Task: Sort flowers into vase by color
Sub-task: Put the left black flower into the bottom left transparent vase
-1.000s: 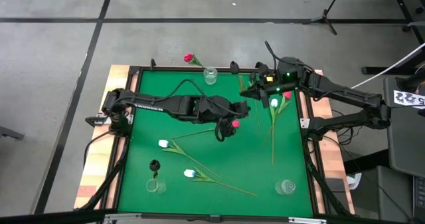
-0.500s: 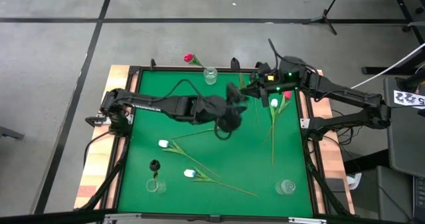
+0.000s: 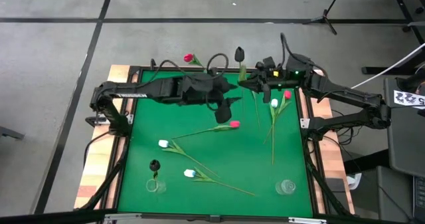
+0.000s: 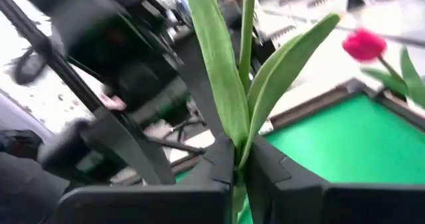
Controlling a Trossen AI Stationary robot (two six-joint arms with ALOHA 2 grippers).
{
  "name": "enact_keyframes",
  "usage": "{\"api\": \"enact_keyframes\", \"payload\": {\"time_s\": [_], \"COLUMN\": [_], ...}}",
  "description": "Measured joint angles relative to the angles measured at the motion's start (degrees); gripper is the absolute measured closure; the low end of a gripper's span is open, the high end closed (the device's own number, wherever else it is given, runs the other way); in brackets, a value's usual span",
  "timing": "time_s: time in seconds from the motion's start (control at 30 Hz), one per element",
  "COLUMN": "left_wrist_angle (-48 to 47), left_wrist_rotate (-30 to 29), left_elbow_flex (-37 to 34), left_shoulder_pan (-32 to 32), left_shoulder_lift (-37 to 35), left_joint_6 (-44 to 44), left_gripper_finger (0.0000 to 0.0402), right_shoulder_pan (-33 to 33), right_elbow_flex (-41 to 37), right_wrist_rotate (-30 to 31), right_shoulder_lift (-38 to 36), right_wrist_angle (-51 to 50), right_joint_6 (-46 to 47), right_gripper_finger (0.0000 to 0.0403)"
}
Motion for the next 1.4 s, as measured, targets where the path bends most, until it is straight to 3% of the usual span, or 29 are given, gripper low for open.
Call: {"api": "enact_keyframes", "payload": {"time_s": [0.17, 0.7, 1.17, 1.4], "left_wrist_angle": [-0.1, 5.0, 4.7, 4.7], "left_wrist_rotate": [10.2, 11.5, 11.4, 11.4], "left_elbow_flex": [0.0, 0.0, 0.0, 0.0], "left_shoulder_pan": [2.0, 3.4, 5.0, 5.3], "left_shoulder_lift": [1.9, 2.5, 2.5, 2.5], "left_joint_6": [-5.9, -8.9, -8.7, -8.5], "left_gripper_finger": [0.0208, 0.0214, 0.0389, 0.039], "right_shoulder_pan": [0.0, 0.0, 0.0, 0.0], "right_elbow_flex": [0.0, 0.0, 0.0, 0.0], "right_wrist_rotate": [0.1, 0.1, 0.3, -0.7], "right_shoulder_lift": [0.0, 0.0, 0.0, 0.0], "right_wrist_angle": [2.7, 5.5, 6.6, 6.5], "right_joint_6": [0.1, 0.0, -1.4, -2.0], "right_gripper_finger": [0.0379, 0.0381, 0.0381, 0.036]}}
